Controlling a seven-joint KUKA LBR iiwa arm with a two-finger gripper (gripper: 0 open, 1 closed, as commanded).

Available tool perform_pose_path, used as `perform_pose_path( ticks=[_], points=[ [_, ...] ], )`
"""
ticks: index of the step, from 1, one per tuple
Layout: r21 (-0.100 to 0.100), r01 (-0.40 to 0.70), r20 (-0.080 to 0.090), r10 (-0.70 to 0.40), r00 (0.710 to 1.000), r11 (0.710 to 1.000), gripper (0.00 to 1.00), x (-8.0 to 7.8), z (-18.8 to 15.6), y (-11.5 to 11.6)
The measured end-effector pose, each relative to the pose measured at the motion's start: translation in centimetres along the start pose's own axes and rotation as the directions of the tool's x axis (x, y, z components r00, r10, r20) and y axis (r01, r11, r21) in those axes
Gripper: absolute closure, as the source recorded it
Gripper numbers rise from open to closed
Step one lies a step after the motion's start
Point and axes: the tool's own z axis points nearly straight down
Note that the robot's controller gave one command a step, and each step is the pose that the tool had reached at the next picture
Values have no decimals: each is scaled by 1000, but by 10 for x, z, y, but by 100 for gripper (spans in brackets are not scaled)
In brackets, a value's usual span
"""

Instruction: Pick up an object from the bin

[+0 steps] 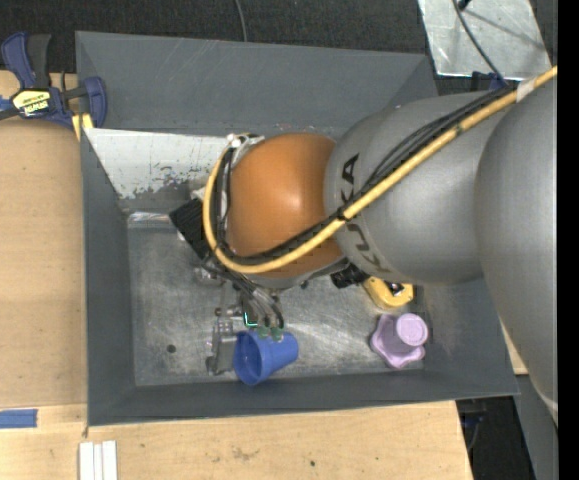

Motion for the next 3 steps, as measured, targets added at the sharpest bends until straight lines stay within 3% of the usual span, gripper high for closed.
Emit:
perform_pose_path(
  ticks=[1, 2, 3],
  points=[
    [-2, -2, 8, 2, 1000, 1000, 0, -2, -4, -1],
    [-4, 61, 15, -61, 998, 998, 0, 0, 13, -15],
    [3, 115, 2, -115, 993, 993, 0, 3, 48, -46]
  ],
)
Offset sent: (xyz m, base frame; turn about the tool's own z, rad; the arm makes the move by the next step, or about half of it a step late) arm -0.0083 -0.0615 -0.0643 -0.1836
